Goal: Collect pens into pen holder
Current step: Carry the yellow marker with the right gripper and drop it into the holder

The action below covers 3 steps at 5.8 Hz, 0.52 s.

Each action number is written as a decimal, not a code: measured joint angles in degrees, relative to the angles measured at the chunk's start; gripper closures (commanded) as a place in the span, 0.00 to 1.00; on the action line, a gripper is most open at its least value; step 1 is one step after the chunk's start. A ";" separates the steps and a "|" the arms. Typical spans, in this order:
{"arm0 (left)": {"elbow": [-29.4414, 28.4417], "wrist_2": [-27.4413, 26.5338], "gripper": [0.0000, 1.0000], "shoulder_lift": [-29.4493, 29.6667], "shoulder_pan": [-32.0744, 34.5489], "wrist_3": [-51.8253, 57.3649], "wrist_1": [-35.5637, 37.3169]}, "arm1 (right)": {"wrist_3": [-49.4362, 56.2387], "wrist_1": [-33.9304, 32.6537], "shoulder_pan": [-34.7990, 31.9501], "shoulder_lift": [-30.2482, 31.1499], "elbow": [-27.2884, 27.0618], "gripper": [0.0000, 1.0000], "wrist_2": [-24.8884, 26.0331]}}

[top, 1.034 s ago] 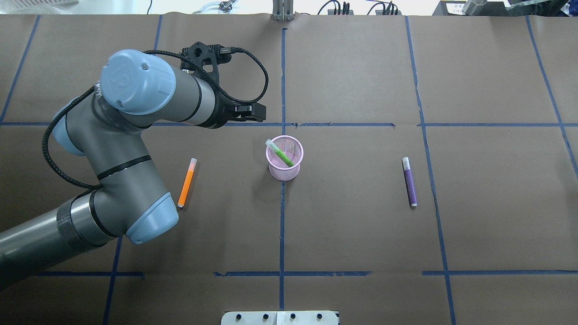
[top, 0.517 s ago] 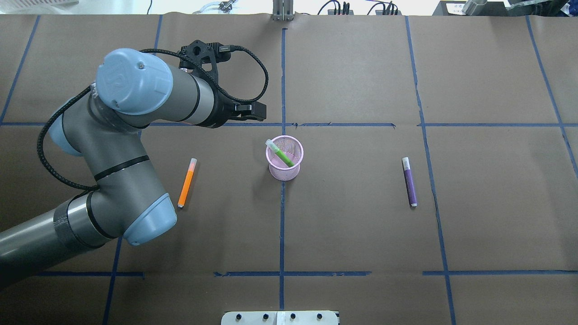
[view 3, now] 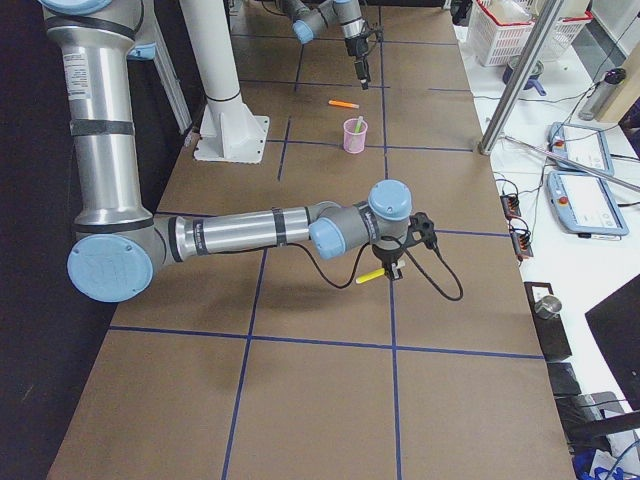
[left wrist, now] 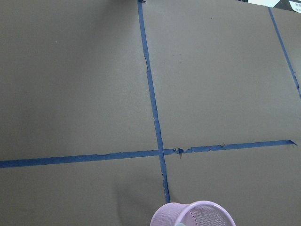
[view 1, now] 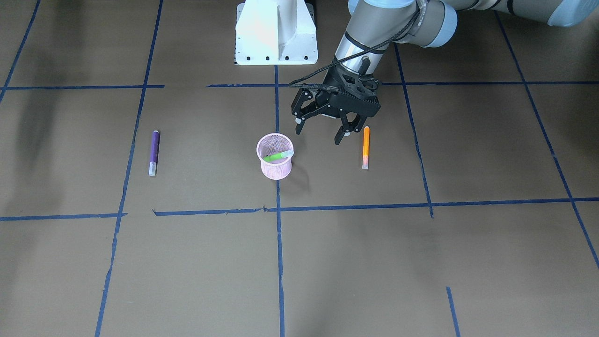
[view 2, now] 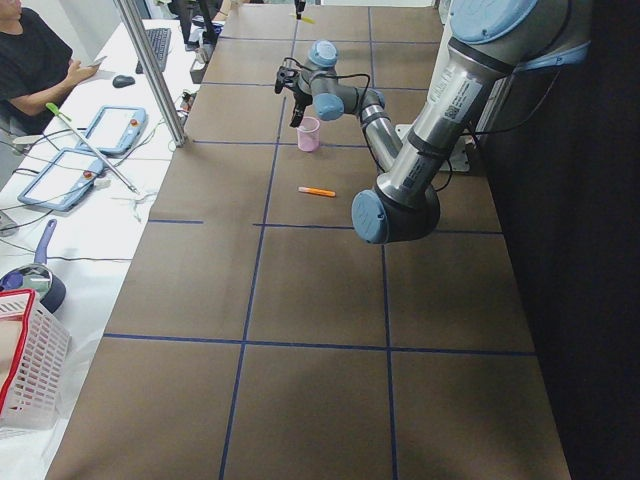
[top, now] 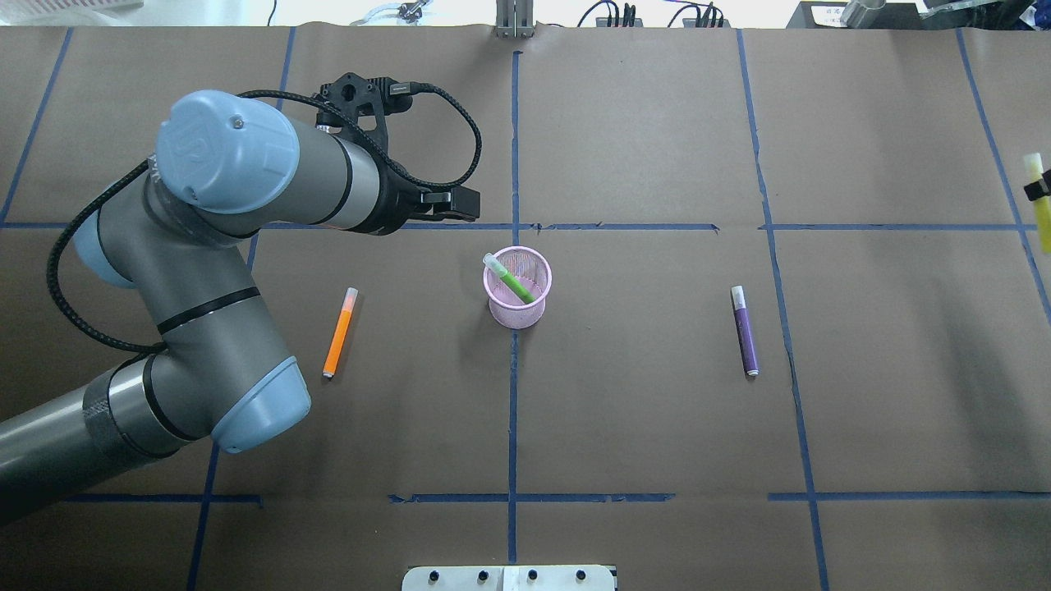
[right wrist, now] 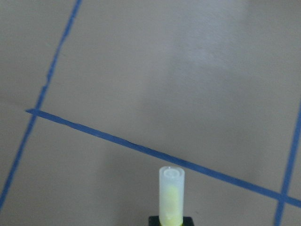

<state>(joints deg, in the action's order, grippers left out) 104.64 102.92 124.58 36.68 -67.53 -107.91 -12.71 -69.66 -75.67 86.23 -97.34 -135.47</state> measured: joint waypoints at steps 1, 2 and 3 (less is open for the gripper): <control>0.30 0.00 0.05 -0.51 0.07 0.05 -0.17 | -8.26 7.92 5.21 -1.49 -2.16 1.00 1.53; 0.46 0.00 0.05 -0.83 0.18 0.09 -0.30 | -16.50 15.35 10.31 -3.69 -2.82 1.00 4.83; 0.49 0.00 0.05 -0.99 0.30 0.11 -0.35 | -23.45 19.58 14.99 -7.01 -3.01 1.00 8.49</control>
<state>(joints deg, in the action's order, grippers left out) 105.13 102.92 123.59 36.99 -67.42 -108.26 -36.15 -50.08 -60.68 79.22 -100.35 -126.98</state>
